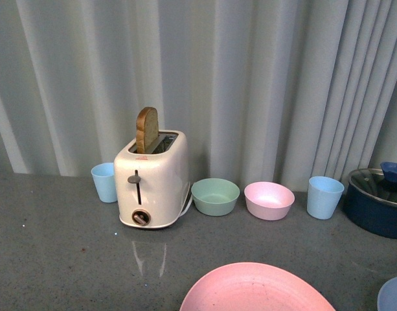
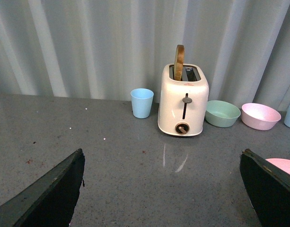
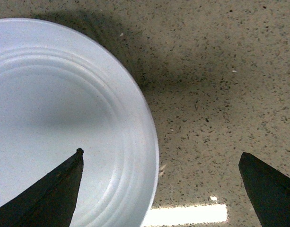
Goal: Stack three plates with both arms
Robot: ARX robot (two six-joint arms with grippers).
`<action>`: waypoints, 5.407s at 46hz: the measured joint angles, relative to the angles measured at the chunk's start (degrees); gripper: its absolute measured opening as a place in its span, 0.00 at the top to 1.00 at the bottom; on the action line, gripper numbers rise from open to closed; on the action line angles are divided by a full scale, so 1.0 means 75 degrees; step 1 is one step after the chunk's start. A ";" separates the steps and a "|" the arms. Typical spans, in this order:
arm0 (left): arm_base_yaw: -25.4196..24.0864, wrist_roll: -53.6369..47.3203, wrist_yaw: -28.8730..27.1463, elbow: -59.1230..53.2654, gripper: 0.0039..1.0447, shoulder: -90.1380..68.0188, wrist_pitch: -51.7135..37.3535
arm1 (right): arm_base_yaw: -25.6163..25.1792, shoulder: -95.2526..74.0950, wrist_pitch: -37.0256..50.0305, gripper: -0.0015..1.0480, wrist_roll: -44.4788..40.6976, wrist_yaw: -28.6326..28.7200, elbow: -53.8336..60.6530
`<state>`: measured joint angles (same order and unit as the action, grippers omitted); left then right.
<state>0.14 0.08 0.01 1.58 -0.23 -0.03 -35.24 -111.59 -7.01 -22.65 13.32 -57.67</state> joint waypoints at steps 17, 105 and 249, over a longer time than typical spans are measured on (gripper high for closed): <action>0.0000 0.0000 0.0000 0.0000 0.06 0.0000 0.0000 | 0.0256 -0.0749 0.0411 0.07 0.0189 0.0076 0.0061; 0.0000 0.0000 0.0000 0.0000 0.06 0.0000 0.0000 | -0.0685 0.1003 0.0396 0.97 0.0731 0.1279 0.0277; 0.0000 0.0000 0.0000 0.0000 0.06 0.0000 0.0000 | 0.4412 0.9471 0.1754 0.14 0.2498 -0.1996 0.3520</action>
<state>0.14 0.08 0.01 1.58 -0.23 -0.03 -2.15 -40.56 6.15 -3.92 -1.65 -31.27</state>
